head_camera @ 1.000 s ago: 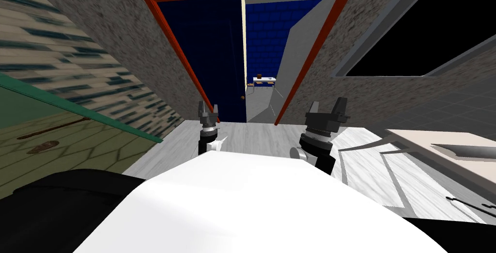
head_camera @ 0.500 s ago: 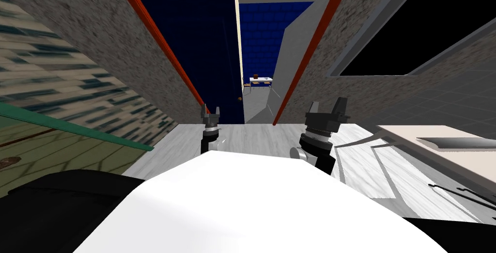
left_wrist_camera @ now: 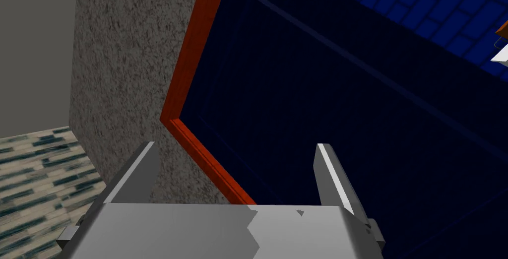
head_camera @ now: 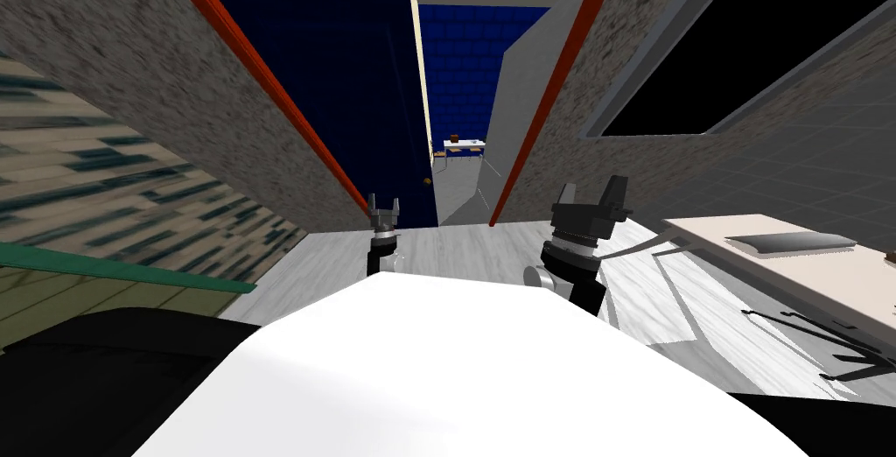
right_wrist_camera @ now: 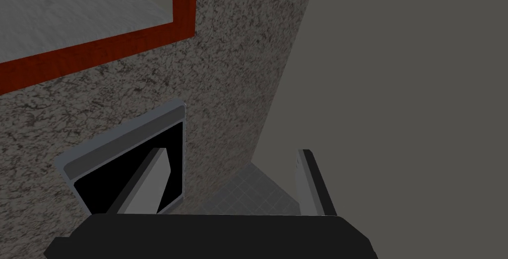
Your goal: Push the door open
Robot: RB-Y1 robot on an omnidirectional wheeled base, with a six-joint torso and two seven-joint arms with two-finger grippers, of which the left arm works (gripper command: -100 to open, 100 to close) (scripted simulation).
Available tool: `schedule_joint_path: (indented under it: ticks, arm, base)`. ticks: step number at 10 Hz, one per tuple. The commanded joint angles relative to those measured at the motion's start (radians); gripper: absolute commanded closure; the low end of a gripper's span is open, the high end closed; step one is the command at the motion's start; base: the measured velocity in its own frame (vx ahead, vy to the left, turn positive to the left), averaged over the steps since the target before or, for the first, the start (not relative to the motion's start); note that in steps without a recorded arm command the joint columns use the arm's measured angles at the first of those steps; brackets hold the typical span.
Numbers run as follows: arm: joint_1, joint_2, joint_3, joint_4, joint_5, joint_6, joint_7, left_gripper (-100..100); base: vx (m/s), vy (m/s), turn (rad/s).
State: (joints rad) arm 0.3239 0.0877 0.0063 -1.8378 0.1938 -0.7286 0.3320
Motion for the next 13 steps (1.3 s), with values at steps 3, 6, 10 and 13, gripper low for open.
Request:
schedule_joint_path:
  ticks: [3,6,10,13]
  arm:
    - [-0.027,0.002,0.003,0.09,0.054,-0.013,0.07,-100]
    - [-0.051,0.003,0.006,0.17,0.099,-0.027,0.128,-100]
    - [-0.083,0.003,0.011,0.277,0.16,-0.045,0.206,-100]
    - [-0.107,0.001,0.015,0.356,0.206,-0.058,0.263,-100]
  base:
    - [0.081,0.04,-0.126]
    - [0.095,0.046,-0.124]
    - [0.086,0.05,-0.129]
    - [0.088,0.06,-0.141]
